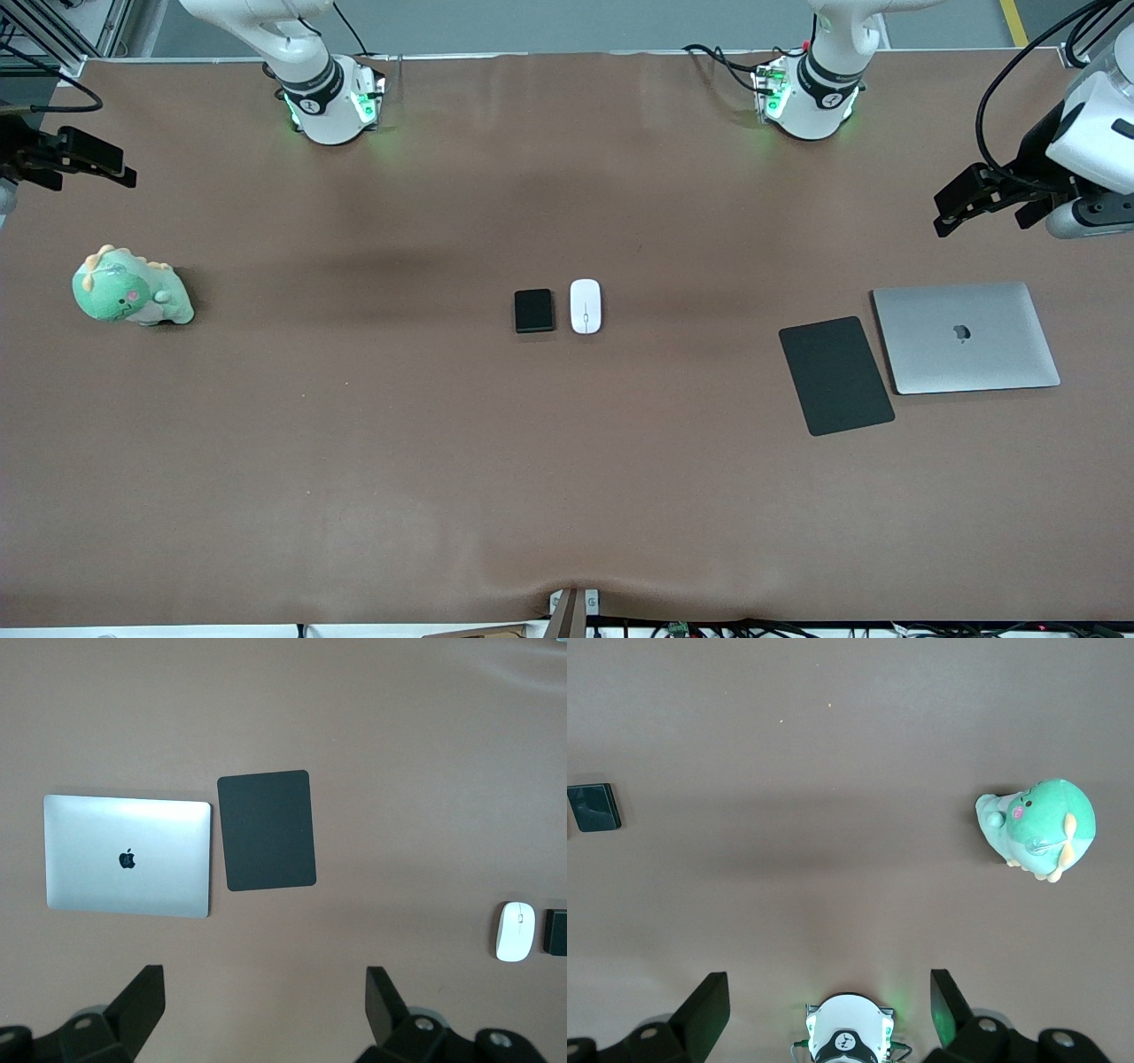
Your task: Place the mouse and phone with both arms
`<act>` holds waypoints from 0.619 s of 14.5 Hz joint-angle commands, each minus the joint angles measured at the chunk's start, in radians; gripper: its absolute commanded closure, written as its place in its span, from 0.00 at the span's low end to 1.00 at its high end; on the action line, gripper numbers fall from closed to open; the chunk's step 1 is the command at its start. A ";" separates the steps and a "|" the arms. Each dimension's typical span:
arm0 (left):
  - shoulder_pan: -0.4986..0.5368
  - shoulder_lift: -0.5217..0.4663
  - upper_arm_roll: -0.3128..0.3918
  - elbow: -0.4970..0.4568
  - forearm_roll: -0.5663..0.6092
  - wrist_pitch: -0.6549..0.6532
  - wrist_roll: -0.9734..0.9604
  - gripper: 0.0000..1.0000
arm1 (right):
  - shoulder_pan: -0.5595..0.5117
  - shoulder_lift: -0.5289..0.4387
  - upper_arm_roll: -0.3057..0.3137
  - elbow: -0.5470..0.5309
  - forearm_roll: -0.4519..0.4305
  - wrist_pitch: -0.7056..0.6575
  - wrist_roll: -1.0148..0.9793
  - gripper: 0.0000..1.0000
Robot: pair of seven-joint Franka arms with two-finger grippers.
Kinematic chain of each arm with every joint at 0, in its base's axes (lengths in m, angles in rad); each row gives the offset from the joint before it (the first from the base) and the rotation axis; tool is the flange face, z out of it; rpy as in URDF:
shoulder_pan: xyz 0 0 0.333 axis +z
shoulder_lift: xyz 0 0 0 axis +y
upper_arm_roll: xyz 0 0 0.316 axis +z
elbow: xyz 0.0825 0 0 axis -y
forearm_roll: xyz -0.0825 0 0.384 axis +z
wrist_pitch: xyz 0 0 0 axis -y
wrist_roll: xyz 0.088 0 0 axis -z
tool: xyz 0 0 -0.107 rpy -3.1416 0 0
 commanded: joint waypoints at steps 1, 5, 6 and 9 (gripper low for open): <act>0.005 0.006 -0.006 0.022 -0.007 -0.022 0.002 0.00 | 0.001 -0.016 -0.006 -0.010 0.020 0.002 -0.007 0.00; 0.003 0.007 -0.009 0.022 -0.006 -0.022 0.002 0.00 | -0.019 -0.014 0.000 -0.010 0.022 -0.002 -0.007 0.00; -0.002 0.009 -0.010 0.025 -0.004 -0.022 0.001 0.00 | -0.020 -0.016 0.000 -0.010 0.022 -0.001 -0.007 0.00; -0.031 0.053 -0.031 0.039 -0.009 -0.021 -0.001 0.00 | -0.022 -0.010 -0.002 -0.010 0.022 -0.008 -0.007 0.00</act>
